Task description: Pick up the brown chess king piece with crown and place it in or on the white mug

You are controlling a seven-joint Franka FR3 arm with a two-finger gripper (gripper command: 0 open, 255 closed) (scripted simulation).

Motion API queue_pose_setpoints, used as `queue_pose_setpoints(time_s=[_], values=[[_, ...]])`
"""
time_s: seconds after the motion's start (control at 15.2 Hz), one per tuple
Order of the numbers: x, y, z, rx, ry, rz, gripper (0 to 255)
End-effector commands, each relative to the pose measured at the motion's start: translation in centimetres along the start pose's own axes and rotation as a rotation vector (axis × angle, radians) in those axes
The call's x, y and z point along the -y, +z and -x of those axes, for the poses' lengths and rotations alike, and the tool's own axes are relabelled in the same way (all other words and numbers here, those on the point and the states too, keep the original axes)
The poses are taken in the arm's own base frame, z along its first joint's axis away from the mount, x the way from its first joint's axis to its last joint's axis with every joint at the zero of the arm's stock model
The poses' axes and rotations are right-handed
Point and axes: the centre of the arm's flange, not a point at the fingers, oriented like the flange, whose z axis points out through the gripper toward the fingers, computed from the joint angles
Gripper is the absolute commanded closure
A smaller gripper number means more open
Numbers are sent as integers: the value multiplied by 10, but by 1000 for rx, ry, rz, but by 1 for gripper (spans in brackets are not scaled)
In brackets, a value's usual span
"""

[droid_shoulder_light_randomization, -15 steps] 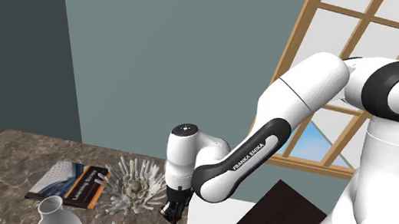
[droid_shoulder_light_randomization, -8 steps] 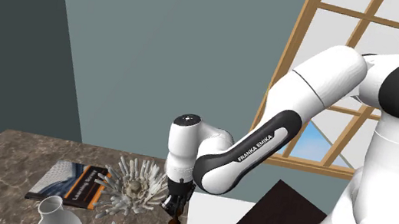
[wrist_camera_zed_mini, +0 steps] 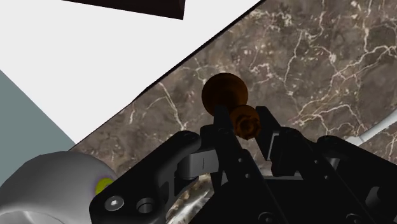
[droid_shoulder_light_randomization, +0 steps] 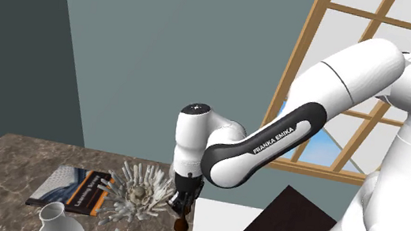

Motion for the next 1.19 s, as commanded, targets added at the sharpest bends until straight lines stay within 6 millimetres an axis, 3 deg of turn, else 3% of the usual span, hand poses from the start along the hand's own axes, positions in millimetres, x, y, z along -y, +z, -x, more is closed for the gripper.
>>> queue_pose_setpoints(time_s=[0.0,1.12], values=[[0,-10,2,1,0,0,255],[2,-95,13,1,0,0,255]])
